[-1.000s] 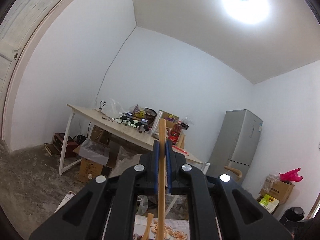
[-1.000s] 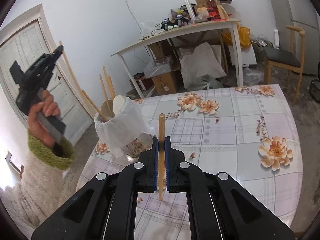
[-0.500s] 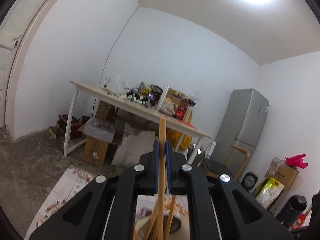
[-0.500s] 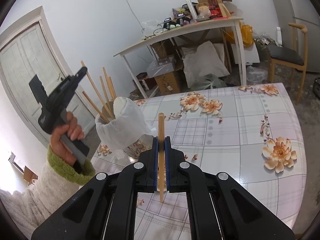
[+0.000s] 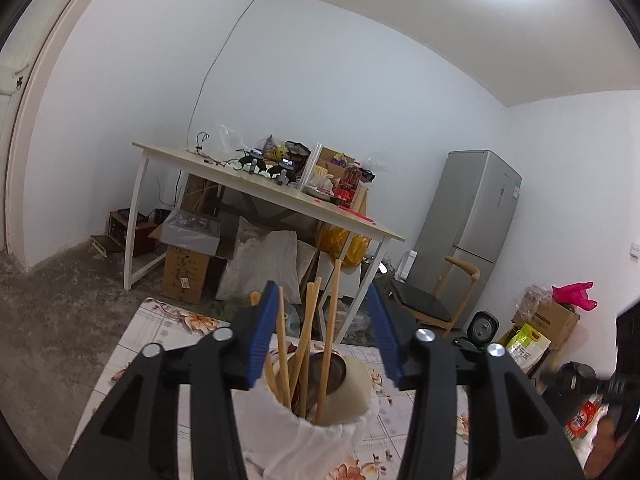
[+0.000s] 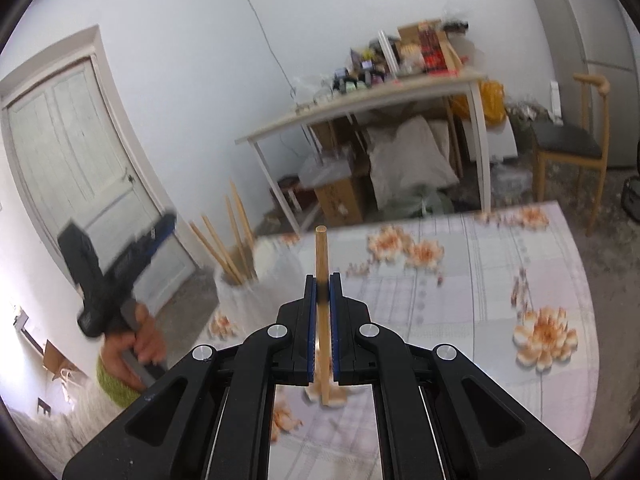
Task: Organize utensils
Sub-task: 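Drop the chopstick into the holder with the left tool while the right tool raises its chopstick, then lower the chopstick into the holder and open the right tool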
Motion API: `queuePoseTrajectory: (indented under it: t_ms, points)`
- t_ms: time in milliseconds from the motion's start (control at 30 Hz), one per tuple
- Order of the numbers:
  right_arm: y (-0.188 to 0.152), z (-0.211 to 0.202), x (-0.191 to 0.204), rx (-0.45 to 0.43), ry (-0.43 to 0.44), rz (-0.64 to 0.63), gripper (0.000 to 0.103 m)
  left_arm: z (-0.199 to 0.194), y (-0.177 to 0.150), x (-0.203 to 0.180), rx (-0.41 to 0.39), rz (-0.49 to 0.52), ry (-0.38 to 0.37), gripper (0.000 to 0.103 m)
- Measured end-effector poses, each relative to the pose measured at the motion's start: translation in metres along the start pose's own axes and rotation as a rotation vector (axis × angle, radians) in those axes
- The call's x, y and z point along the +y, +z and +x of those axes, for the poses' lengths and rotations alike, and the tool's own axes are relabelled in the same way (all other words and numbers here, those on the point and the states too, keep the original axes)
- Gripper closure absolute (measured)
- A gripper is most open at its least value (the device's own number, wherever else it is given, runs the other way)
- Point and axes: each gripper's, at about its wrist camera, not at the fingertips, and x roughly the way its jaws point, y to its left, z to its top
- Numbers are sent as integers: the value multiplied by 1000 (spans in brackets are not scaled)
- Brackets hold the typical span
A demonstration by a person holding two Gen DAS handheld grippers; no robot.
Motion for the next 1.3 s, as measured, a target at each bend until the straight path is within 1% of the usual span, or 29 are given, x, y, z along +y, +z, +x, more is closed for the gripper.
queuePoseTrajectory:
  t_ms: [133,233,267,367,467,567,667,800,867,967,1033,1067,1100,1200,1267,1300]
  points:
    - [35,-13,16,-99,36,-18,99,-24,-4,0,12,25,28,47]
    - [60,-16,27,-154,75,-26,99,-39,-19,0,58,62,78,41]
    - [70,-13,32,-167,95,-26,99,-43,-27,1,89,80,95,38]
    - [86,-2,41,-178,131,-24,99,-53,-51,7,163,96,125,32]
    - [94,20,51,-167,162,-27,99,-61,-74,17,226,78,142,27]
    - [97,42,62,-150,164,-50,99,-66,-96,24,284,59,148,26]
    - [94,68,71,-121,144,-85,99,-71,-115,26,325,91,179,25]
    - [83,92,79,-94,97,-135,99,-74,-127,29,333,140,211,24]
    - [75,104,80,-58,102,-144,99,-76,-130,31,333,141,211,22]
    - [56,128,85,22,88,-178,99,-74,-131,32,336,141,213,21]
    - [42,145,87,101,76,-203,98,-73,-131,32,344,141,209,20]
    - [36,149,87,123,60,-210,97,-72,-130,31,345,136,208,19]
    - [33,150,87,130,54,-210,94,-73,-129,31,345,132,206,17]
    - [27,139,80,131,69,-171,79,-75,-127,30,341,124,205,13]
    - [26,120,72,111,84,-132,77,-77,-126,28,340,124,208,11]
    - [25,110,68,100,90,-116,74,-77,-126,26,342,124,210,11]
